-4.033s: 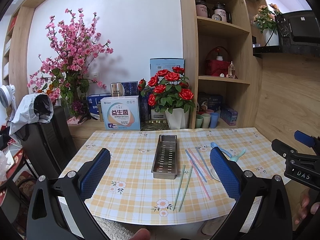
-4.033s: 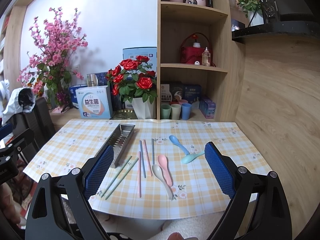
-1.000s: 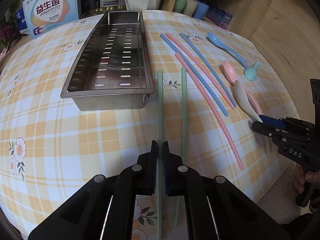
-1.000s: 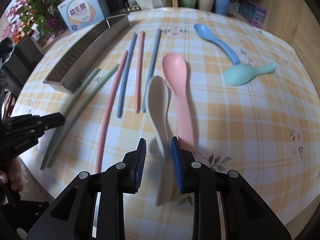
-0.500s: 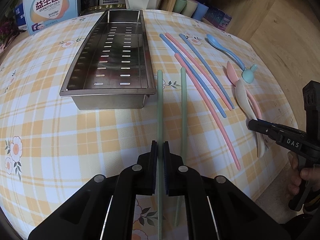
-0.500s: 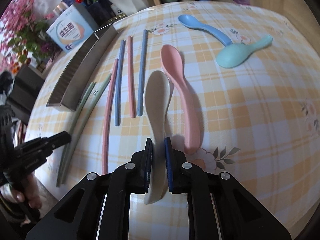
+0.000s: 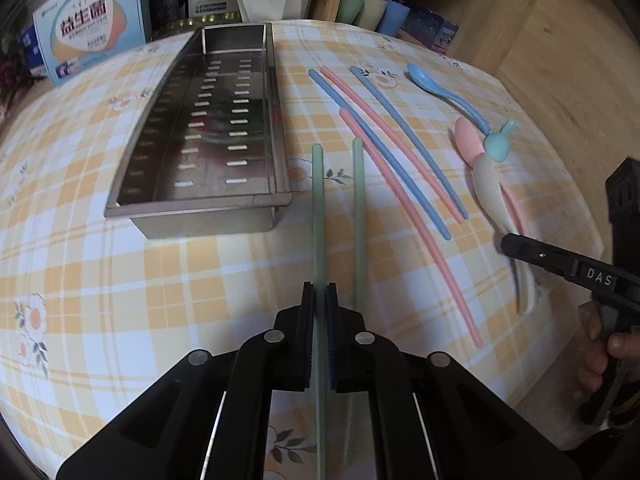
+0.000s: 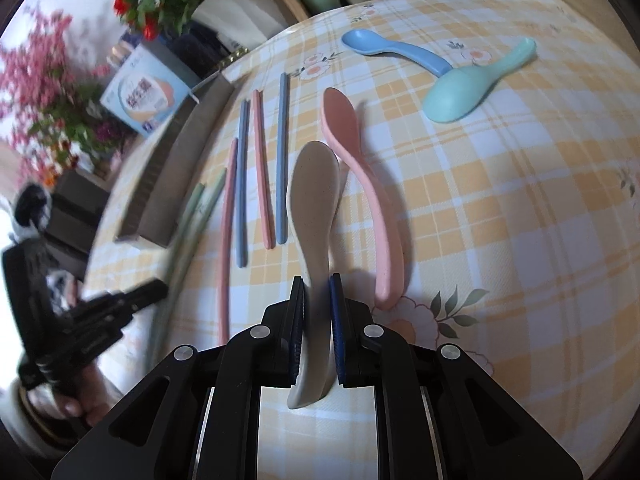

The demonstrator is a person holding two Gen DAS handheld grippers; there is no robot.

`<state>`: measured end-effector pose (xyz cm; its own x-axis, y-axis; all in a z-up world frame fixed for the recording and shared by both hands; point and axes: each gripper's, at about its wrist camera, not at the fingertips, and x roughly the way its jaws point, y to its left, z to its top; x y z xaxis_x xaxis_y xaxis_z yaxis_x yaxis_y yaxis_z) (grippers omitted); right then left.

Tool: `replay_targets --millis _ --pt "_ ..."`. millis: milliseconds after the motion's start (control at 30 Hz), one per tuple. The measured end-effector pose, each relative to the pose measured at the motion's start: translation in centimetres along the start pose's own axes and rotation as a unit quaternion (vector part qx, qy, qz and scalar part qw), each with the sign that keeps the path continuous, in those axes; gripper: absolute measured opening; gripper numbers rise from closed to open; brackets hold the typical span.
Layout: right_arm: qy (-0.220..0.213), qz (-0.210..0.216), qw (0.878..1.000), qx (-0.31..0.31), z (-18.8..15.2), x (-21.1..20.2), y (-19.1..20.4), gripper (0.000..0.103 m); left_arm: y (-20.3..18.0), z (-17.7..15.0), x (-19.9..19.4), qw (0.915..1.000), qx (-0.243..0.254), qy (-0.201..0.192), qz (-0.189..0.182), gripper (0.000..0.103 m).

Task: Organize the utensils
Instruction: 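Lower green chopstick into steel tray and open left tool while right carries spoon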

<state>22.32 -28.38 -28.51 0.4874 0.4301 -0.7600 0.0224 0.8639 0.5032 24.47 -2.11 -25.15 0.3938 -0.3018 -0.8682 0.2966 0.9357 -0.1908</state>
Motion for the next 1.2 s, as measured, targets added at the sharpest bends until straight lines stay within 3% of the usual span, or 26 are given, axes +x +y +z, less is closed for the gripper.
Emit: replay_targets --millis 200,467,667,900,1200 --pt "-0.026 0.031 0.999 0.003 0.8 -1.4 0.5 0.012 -1.3 0.2 -1.7 0.9996 0.02 -0.01 -0.015 0.005" --pt "-0.035 0.046 0.998 0.008 1.9 -1.3 1.0 0.012 -1.1 2.3 -4.9 0.9983 0.006 -0.05 -0.03 0.005" --pt "-0.048 0.05 0.998 0.013 3.3 -1.5 1.3 0.012 1.0 6.1 -6.2 0.9967 -0.019 -0.079 -0.006 0.005" --pt "-0.067 0.054 0.996 0.021 4.9 -2.3 1.6 0.012 4.8 12.4 -3.2 0.9959 -0.052 -0.066 0.033 0.005" --pt "-0.076 0.036 0.995 0.048 6.1 -3.3 -0.2 0.012 6.6 16.4 3.6 0.9967 -0.073 -0.008 0.035 0.005"
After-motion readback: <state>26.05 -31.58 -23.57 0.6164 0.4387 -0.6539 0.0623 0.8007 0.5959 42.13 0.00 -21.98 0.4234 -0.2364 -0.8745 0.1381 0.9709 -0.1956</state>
